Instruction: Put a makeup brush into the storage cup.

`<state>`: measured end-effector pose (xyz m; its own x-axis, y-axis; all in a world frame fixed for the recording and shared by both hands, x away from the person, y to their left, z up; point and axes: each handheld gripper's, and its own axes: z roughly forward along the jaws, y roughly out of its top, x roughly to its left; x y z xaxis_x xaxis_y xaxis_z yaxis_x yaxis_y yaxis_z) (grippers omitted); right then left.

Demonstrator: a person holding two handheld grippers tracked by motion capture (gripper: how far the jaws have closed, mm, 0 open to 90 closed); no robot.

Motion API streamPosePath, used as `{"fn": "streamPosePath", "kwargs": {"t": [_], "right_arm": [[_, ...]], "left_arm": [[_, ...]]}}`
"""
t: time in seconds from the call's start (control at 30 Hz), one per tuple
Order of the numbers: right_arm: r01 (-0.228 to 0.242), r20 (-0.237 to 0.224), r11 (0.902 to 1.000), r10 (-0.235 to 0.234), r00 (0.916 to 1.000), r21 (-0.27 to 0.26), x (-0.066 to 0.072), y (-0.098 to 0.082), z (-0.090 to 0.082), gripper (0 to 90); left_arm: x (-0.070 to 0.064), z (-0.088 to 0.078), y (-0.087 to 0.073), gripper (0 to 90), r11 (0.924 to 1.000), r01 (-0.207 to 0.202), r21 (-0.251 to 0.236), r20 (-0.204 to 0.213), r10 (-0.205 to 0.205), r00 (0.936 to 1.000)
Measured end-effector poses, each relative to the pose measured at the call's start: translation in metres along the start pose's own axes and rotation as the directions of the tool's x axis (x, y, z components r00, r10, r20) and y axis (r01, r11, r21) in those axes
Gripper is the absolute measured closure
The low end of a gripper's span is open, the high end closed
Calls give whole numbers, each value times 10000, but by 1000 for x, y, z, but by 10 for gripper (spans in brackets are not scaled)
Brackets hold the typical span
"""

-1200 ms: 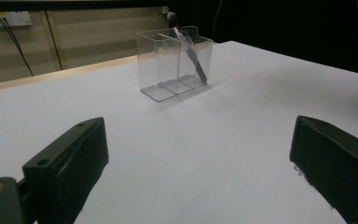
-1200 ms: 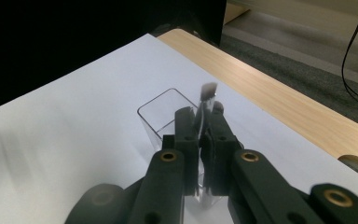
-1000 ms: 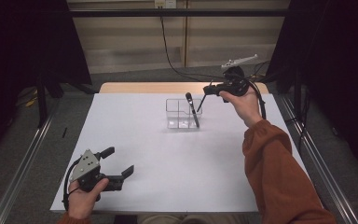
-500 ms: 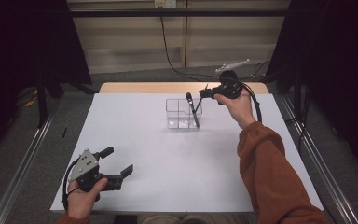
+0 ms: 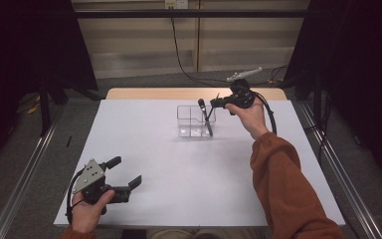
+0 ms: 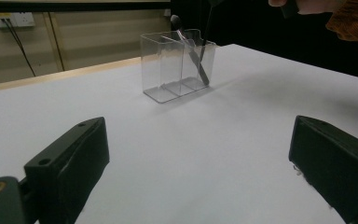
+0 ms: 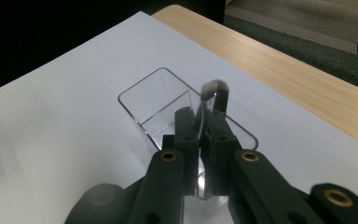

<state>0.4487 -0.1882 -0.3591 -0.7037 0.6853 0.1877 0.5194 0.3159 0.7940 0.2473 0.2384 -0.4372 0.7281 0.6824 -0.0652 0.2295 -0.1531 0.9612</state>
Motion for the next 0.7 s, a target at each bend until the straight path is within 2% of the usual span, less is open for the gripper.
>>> {"fn": "streamPosePath", "kwargs": {"t": [0.13, 0.23, 0.43, 0.53, 0.7], "right_arm": [[60, 8, 9999, -61, 10000, 98, 1, -2, 5, 857], [6, 27, 9999, -6, 10000, 137, 0, -5, 8, 856], [-152, 27, 9998, 152, 9999, 156, -3, -12, 10, 856], [-241, 41, 9995, 241, 9997, 202, -4, -15, 10, 856], [-281, -31, 9994, 282, 9996, 220, -4, -15, 13, 856]], "left_arm": [[0, 0, 0, 49, 9999, -90, 66, 44, 90, 10000], [0, 0, 0, 52, 10000, 22, 14, -4, -22, 10000], [0, 0, 0, 52, 10000, -44, 53, 0, 44, 10000], [1, 1, -1, 52, 9999, 129, 69, 56, -129, 9999], [3, 1, -1, 52, 10000, 14, 55, -45, -14, 10000]]}}
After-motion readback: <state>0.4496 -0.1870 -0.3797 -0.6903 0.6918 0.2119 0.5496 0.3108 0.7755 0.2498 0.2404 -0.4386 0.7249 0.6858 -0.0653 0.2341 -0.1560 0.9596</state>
